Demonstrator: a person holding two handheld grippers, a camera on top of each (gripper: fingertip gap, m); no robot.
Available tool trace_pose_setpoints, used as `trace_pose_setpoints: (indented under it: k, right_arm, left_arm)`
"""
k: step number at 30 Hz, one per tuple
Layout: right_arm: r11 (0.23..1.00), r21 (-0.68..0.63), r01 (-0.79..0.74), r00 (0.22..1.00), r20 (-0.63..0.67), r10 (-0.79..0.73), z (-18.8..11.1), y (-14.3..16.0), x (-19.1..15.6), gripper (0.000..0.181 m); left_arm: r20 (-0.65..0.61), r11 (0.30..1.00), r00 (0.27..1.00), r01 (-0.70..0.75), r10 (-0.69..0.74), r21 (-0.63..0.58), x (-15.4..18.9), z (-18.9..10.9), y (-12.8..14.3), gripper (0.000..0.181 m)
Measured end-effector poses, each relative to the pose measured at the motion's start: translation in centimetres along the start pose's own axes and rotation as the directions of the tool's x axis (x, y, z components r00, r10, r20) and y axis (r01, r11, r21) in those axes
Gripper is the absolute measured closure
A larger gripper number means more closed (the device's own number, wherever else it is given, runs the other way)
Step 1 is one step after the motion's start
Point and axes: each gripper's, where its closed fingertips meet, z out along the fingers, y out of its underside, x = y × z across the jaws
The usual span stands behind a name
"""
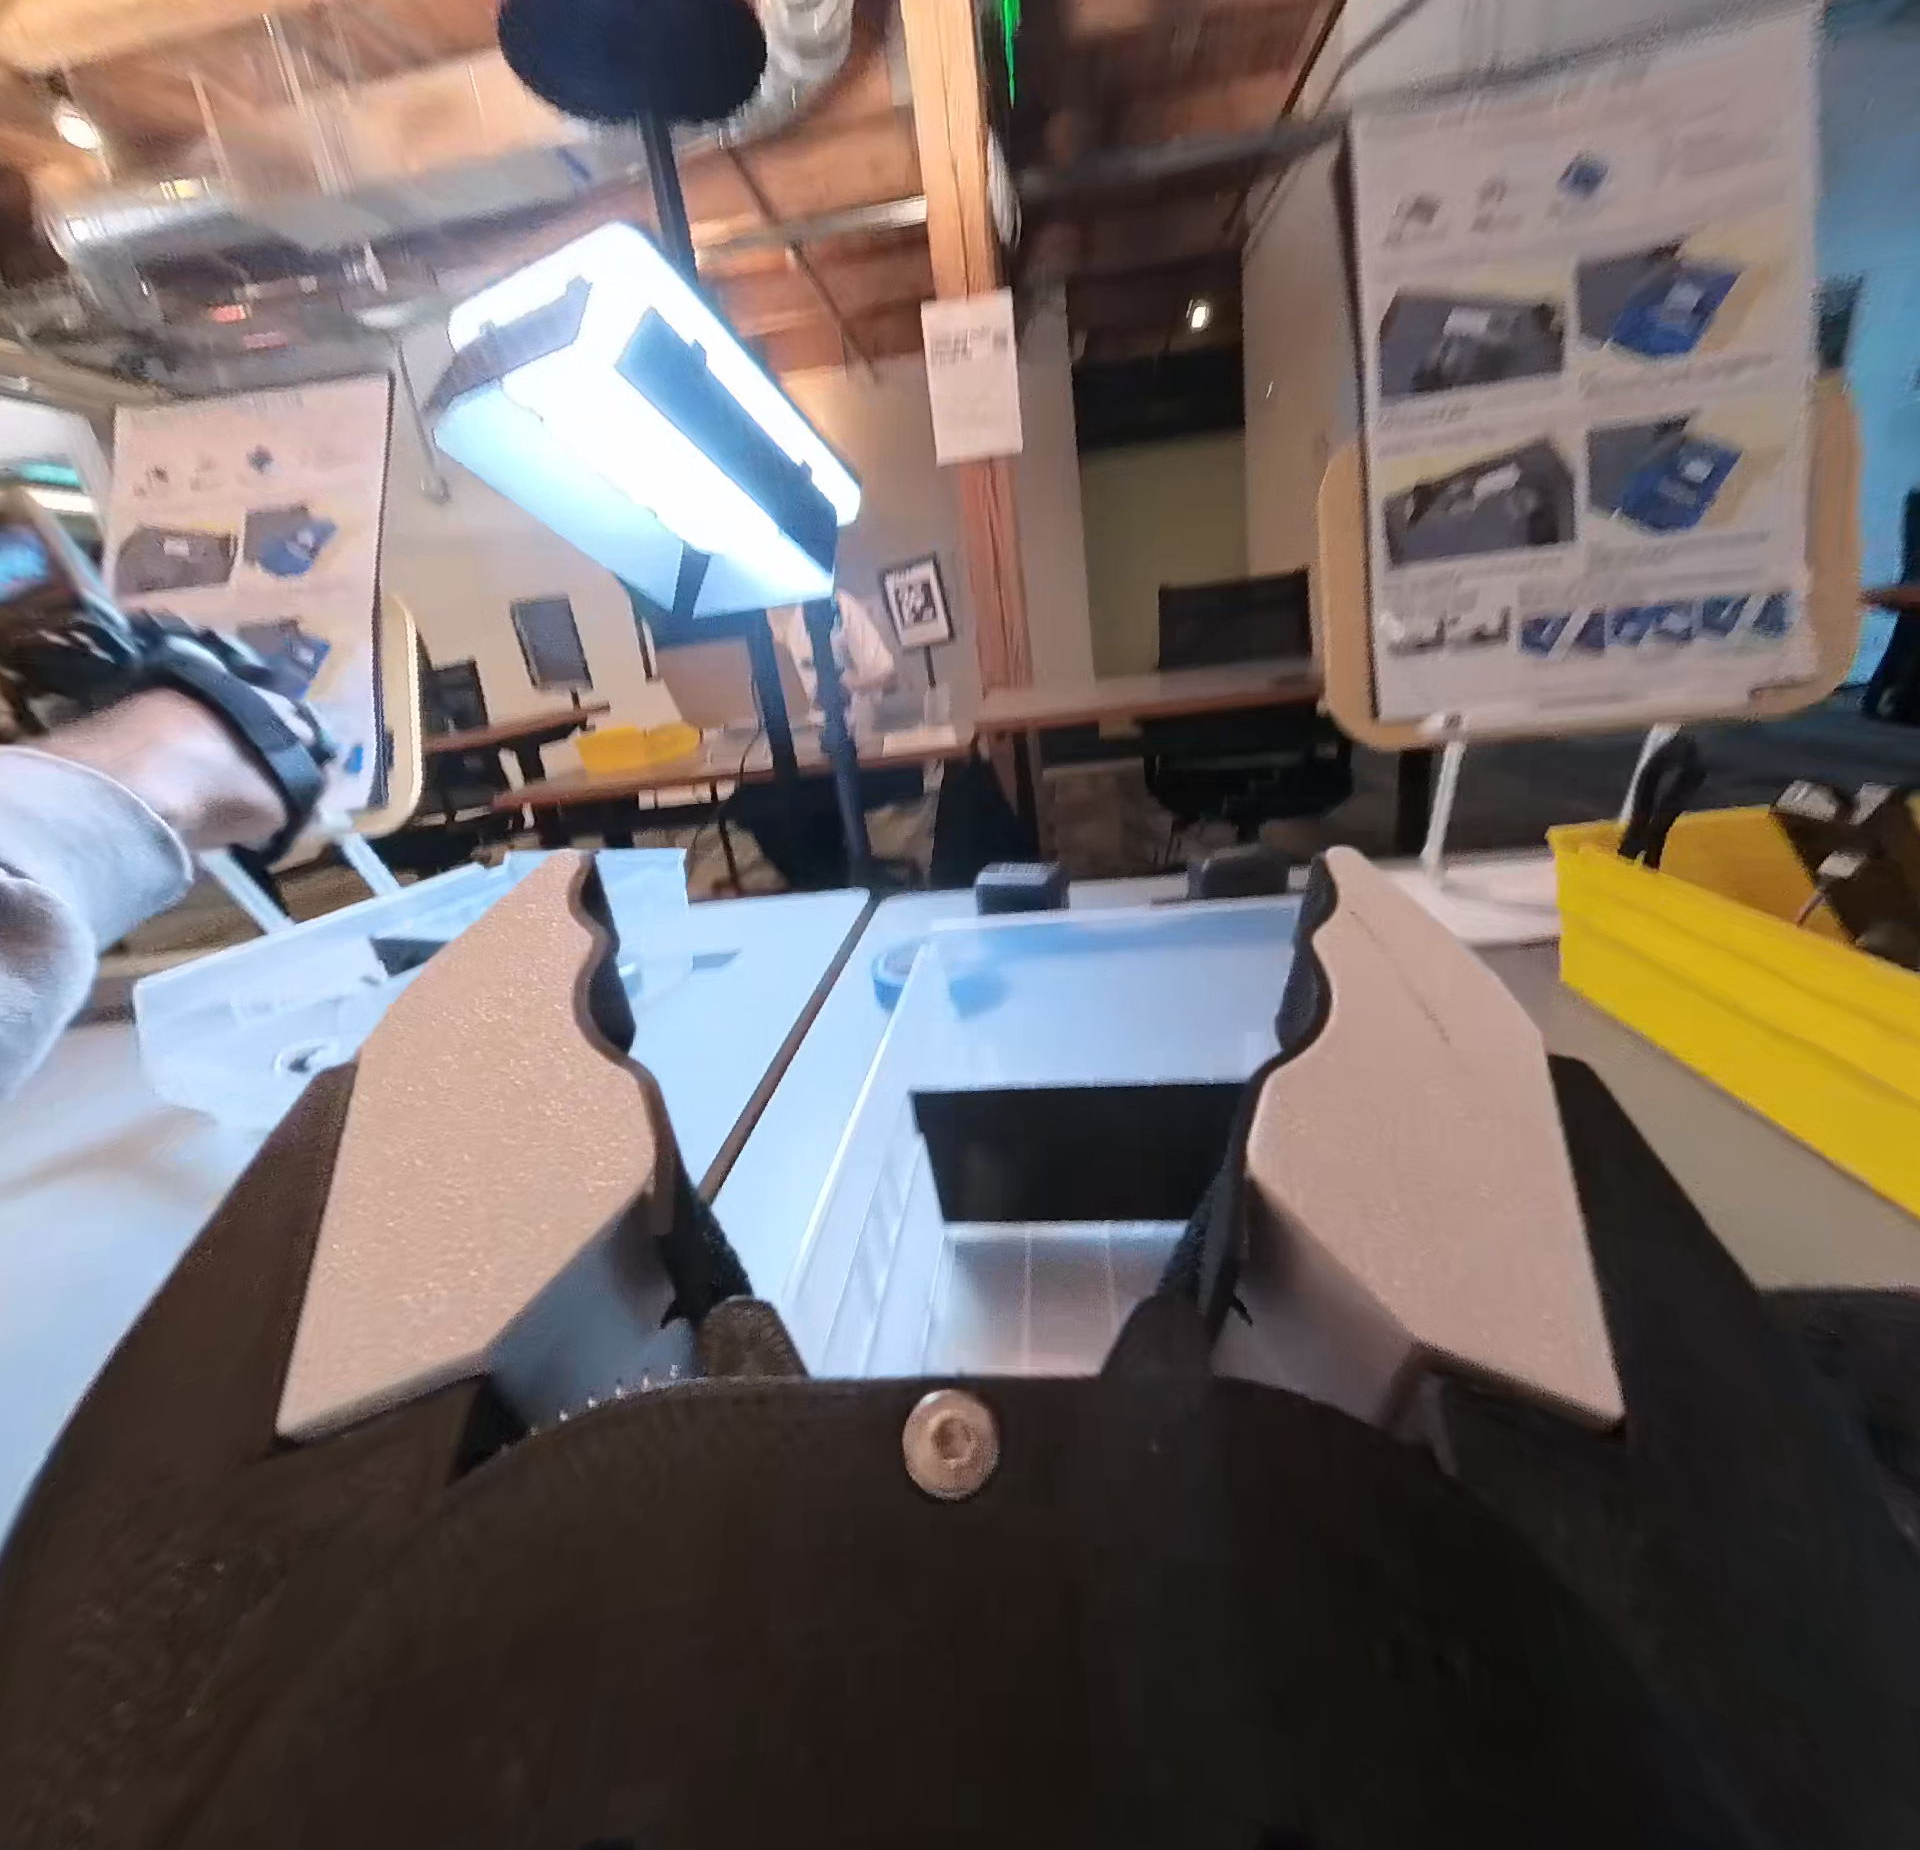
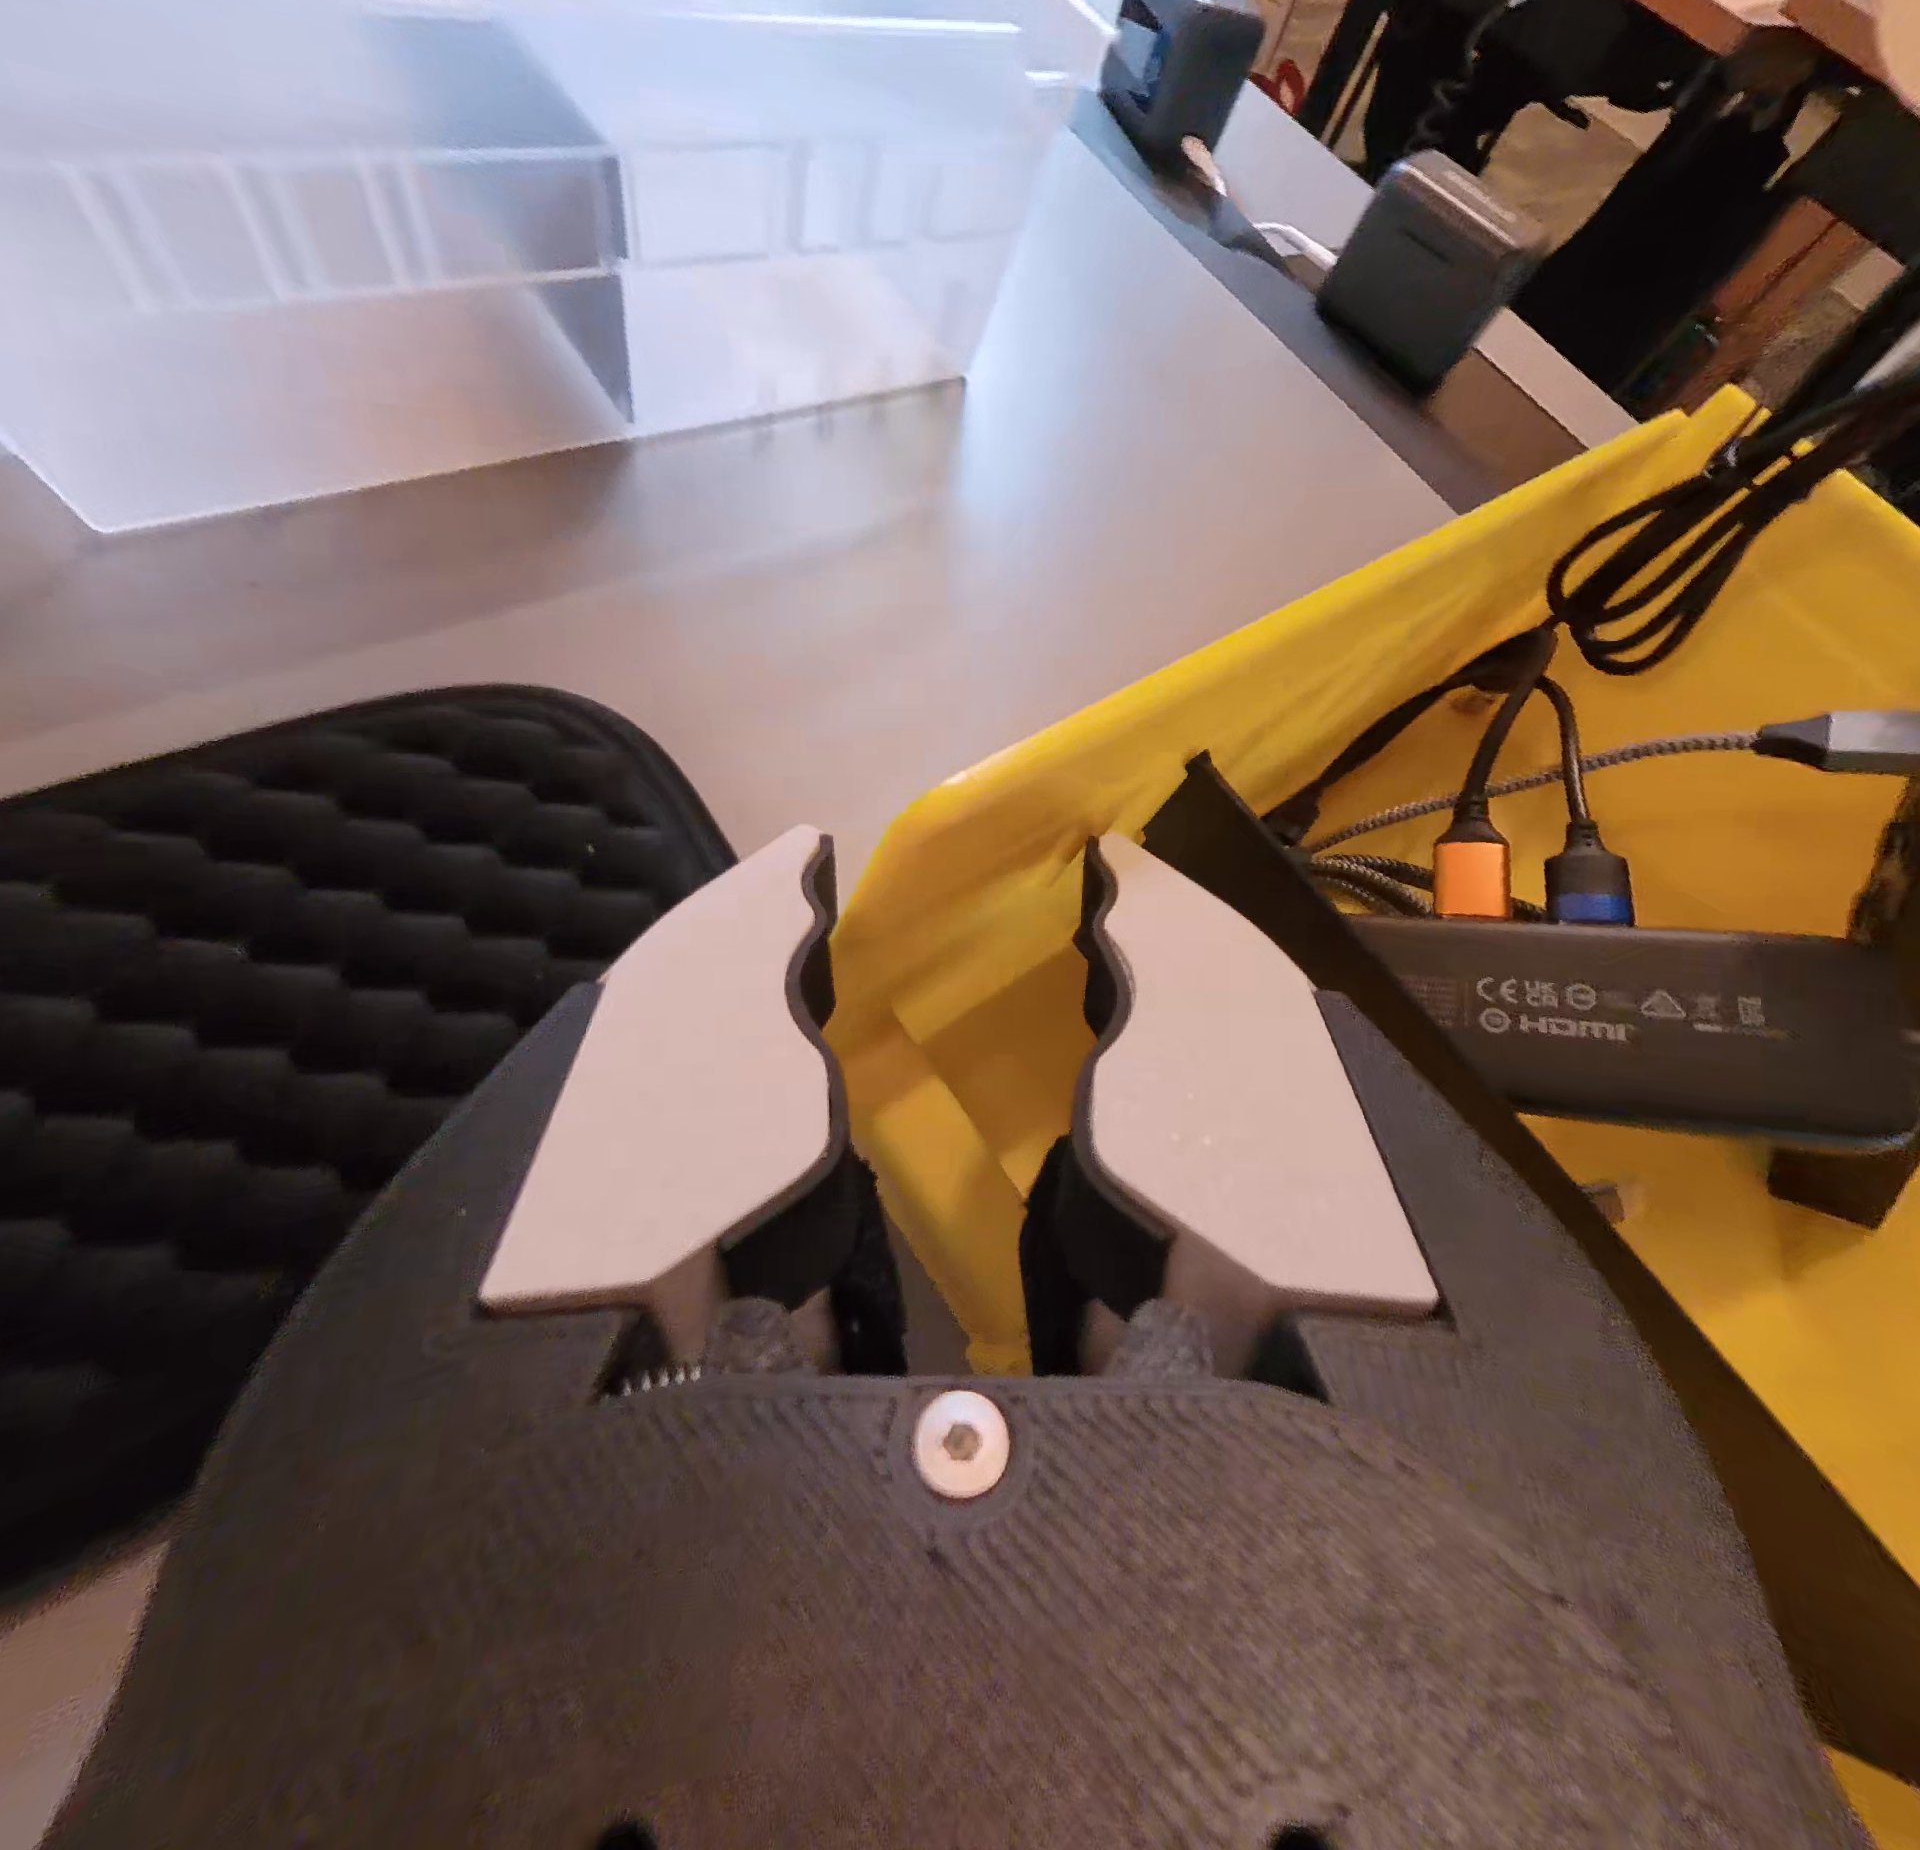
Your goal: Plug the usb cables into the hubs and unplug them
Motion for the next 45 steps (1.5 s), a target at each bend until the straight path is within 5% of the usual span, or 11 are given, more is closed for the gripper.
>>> trace_pose_setpoints:
  k: [8,12,19,21,25,27,30,34,37,40,45]
  right_arm:
    - [0.998,0.042,0.038,0.996,0.083,-0.041,2.5,-2.2,-2.8,0.132]
    - [0.988,0.100,0.118,0.970,0.201,-0.136,3.0,-2.6,-4.5,0.115]
    - [0.925,0.374,-0.062,0.938,0.339,-0.074,0.0,-5.7,-5.8,0.120]
    - [0.875,0.480,-0.056,0.960,0.268,-0.086,-1.3,-7.2,-5.5,0.126]
    - [0.736,0.676,-0.027,0.971,0.192,-0.141,-3.8,-10.6,-8.8,0.114]
    - [0.755,0.653,-0.055,0.954,0.256,-0.153,-2.9,-10.7,-12.0,0.095]
    - [0.839,0.544,-0.003,0.954,0.253,-0.160,-0.5,-9.8,-13.7,0.084]
    - [0.904,0.422,-0.071,0.972,0.234,-0.033,1.5,-9.2,-12.4,0.095]
    - [0.954,0.283,-0.102,0.966,0.255,0.028,3.5,-8.2,-12.2,0.106]
    - [0.990,0.131,-0.053,0.958,0.287,0.013,5.5,-6.8,-13.3,0.113]
    - [0.991,0.131,-0.016,0.973,0.229,-0.014,5.8,-6.8,-12.8,0.139]
  left_arm:
    - [0.045,0.923,0.999,-0.006,0.025,-0.384,-3.4,1.3,13.2,0.074]
    - [0.051,0.888,0.998,0.060,-0.041,-0.455,-3.6,1.4,17.4,0.078]
    - [-0.123,0.861,0.974,0.104,-0.189,-0.499,-0.6,0.7,17.4,0.130]
    - [-0.106,0.841,0.967,0.146,-0.233,-0.520,-0.7,0.5,17.2,0.129]
    - [0.019,0.889,0.988,0.146,-0.153,-0.434,-2.7,1.6,17.4,0.093]
    - [-0.097,0.868,0.971,0.146,-0.216,-0.475,-0.3,1.5,17.5,0.128]
    - [-0.176,0.770,0.922,0.170,-0.344,-0.616,1.9,0.2,18.2,0.141]
    - [-0.146,0.777,0.952,0.124,-0.268,-0.617,1.3,0.6,19.2,0.099]
    - [-0.165,0.773,0.957,0.086,-0.240,-0.628,2.1,1.2,19.7,0.099]
    - [-0.219,0.774,0.941,0.065,-0.257,-0.629,3.6,1.4,19.7,0.112]
    - [-0.128,0.763,0.942,0.166,-0.310,-0.625,2.8,1.6,19.2,0.160]
